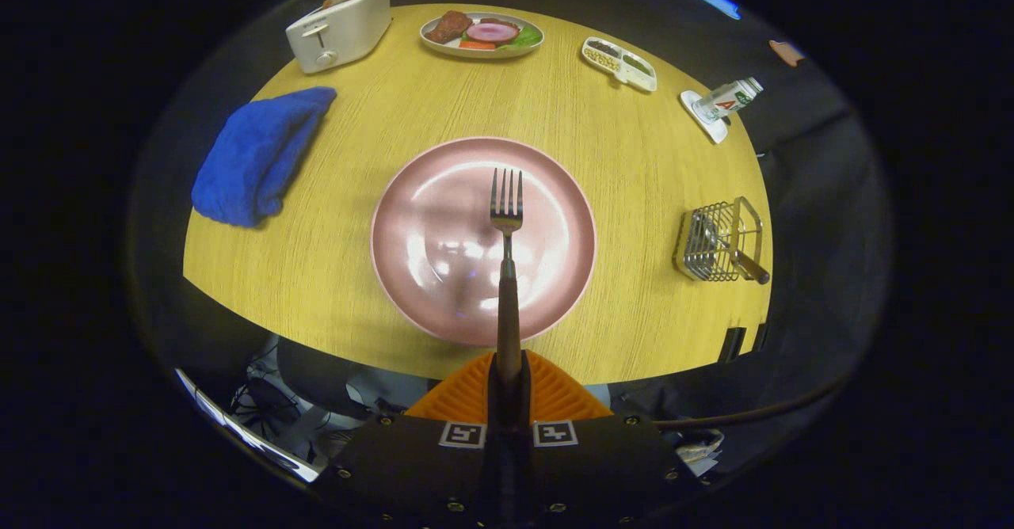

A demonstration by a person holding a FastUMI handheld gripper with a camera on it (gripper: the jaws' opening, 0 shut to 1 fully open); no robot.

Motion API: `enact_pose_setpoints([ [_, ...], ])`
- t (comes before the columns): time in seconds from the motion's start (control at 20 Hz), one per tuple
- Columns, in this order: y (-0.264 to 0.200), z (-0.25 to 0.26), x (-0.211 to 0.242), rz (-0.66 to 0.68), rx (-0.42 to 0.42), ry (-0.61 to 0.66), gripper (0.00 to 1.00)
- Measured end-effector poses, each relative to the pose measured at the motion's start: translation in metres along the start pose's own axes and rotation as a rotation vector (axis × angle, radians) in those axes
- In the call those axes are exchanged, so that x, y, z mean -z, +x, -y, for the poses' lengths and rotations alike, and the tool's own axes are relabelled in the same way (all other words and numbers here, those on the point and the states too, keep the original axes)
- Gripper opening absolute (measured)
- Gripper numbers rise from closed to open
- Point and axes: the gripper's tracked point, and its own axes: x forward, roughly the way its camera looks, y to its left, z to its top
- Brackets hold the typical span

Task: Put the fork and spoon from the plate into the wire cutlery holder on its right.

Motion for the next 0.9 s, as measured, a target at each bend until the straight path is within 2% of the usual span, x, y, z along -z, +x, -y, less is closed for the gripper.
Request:
enact_pose_setpoints([
  [0.45,-0.037,0.07,-0.028,0.068,0.068,0.165,0.07],
  [0.9,-0.036,0.146,-0.027,0.03,0.128,0.36,0.07],
])
